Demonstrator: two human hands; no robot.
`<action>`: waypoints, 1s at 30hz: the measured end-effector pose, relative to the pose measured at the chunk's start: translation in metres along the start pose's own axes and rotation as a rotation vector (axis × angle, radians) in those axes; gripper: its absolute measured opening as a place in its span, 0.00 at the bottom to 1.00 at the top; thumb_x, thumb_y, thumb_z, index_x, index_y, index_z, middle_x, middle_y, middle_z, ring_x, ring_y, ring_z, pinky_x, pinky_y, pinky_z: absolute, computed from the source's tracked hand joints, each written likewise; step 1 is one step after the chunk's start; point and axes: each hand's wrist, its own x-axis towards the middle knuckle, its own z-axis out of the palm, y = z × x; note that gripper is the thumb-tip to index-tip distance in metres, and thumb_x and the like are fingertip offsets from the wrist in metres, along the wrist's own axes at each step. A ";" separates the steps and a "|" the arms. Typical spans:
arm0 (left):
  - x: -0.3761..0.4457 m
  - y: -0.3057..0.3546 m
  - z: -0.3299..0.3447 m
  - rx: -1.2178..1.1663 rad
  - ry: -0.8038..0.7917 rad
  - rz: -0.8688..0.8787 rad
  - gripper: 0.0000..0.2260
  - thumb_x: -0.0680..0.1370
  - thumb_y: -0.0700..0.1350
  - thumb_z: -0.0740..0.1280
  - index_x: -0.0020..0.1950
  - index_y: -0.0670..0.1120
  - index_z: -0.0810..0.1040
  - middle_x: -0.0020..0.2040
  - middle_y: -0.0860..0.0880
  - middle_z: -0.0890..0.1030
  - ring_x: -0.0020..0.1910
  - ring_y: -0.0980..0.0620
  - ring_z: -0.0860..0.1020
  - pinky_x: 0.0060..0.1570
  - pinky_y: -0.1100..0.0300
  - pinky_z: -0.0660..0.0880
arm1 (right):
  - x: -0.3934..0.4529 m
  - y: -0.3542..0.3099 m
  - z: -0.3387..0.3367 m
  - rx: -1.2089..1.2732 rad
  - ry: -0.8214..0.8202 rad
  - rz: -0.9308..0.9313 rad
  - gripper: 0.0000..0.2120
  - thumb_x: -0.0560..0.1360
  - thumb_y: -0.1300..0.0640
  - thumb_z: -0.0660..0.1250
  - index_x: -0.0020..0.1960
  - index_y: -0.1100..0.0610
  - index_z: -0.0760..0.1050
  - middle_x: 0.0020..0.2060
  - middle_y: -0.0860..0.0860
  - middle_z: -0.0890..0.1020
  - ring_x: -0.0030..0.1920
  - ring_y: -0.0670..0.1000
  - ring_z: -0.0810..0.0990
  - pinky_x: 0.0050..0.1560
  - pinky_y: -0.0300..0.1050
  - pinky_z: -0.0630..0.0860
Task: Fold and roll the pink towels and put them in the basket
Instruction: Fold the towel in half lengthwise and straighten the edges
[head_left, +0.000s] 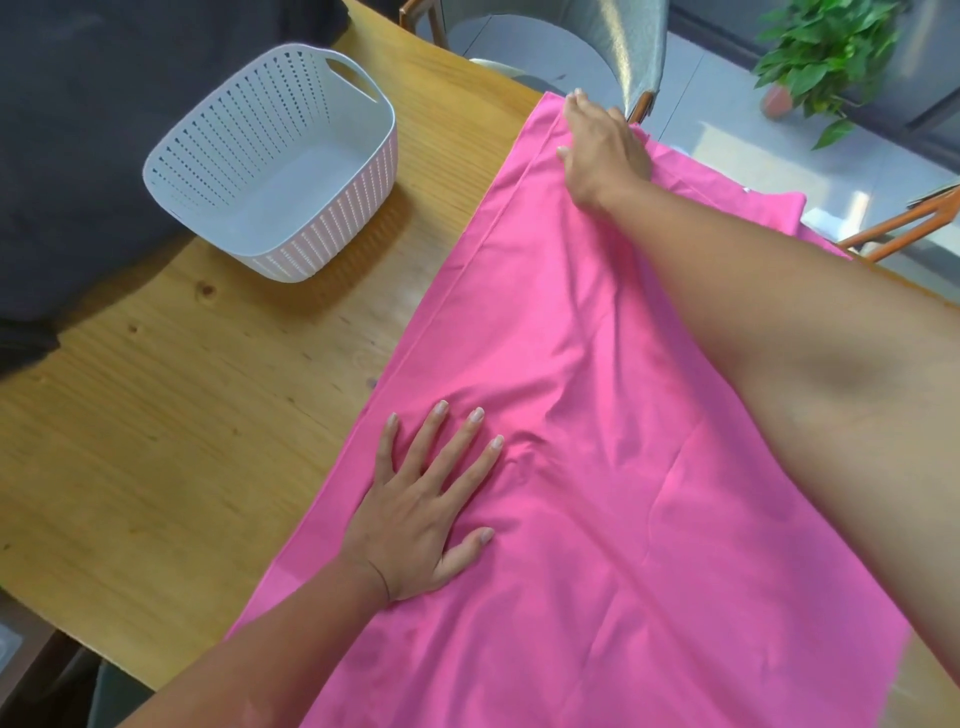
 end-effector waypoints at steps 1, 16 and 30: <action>0.000 0.000 0.000 0.002 0.001 -0.003 0.35 0.79 0.67 0.52 0.83 0.52 0.53 0.83 0.46 0.51 0.81 0.37 0.49 0.72 0.25 0.48 | 0.004 0.000 0.001 -0.026 0.001 -0.021 0.23 0.84 0.53 0.59 0.77 0.57 0.62 0.76 0.52 0.65 0.73 0.59 0.64 0.71 0.57 0.65; 0.001 -0.001 0.000 0.002 0.004 -0.013 0.36 0.79 0.68 0.53 0.83 0.53 0.53 0.83 0.46 0.51 0.81 0.37 0.50 0.70 0.23 0.47 | 0.029 0.004 -0.001 0.257 0.280 0.166 0.05 0.79 0.55 0.67 0.52 0.55 0.80 0.56 0.51 0.79 0.55 0.51 0.78 0.55 0.45 0.72; 0.001 -0.001 0.000 0.015 0.000 -0.032 0.37 0.79 0.68 0.54 0.83 0.53 0.53 0.83 0.46 0.51 0.81 0.36 0.49 0.70 0.23 0.47 | 0.040 -0.038 0.025 0.102 0.098 -0.003 0.13 0.83 0.56 0.61 0.66 0.57 0.73 0.65 0.56 0.76 0.66 0.57 0.73 0.66 0.52 0.68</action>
